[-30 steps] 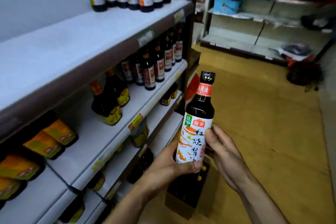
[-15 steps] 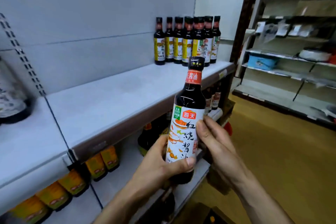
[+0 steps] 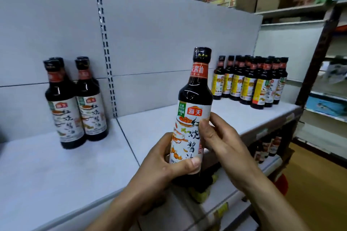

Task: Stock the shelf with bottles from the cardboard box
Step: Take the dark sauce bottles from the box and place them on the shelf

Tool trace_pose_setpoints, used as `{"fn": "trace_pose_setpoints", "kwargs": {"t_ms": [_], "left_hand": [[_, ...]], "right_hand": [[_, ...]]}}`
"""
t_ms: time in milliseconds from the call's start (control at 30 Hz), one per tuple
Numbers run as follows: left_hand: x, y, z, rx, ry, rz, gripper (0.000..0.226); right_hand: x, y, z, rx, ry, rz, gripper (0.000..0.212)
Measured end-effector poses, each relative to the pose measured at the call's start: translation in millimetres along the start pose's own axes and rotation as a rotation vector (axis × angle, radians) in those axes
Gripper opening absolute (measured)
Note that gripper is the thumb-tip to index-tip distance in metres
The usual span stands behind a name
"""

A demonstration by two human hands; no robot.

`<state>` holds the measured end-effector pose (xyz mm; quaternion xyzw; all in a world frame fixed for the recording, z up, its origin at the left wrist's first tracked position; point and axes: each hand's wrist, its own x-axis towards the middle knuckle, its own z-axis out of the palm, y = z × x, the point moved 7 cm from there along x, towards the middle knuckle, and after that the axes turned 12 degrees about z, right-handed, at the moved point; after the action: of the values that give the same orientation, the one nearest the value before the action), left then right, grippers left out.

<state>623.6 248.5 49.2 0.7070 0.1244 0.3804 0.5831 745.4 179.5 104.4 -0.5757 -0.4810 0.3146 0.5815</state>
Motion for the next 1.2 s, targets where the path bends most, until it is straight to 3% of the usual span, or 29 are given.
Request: {"fn": "trace_pose_setpoints", "kwargs": {"t_ms": [500,867,1200], "left_hand": [[-33,22,-150,0.104,0.294,-0.046,0.059],[-47,6,-212,0.222,0.365,-0.12,0.057],[-44,-14,-239,0.251,0.393,-0.125,0.053]], "right_hand": [[73,-16,153,0.006,-0.297,-0.047,0.042],[109,2,222,0.078,-0.501,-0.029,0.035],[133,26,244,-0.07,-0.504,-0.06,0.049]]}}
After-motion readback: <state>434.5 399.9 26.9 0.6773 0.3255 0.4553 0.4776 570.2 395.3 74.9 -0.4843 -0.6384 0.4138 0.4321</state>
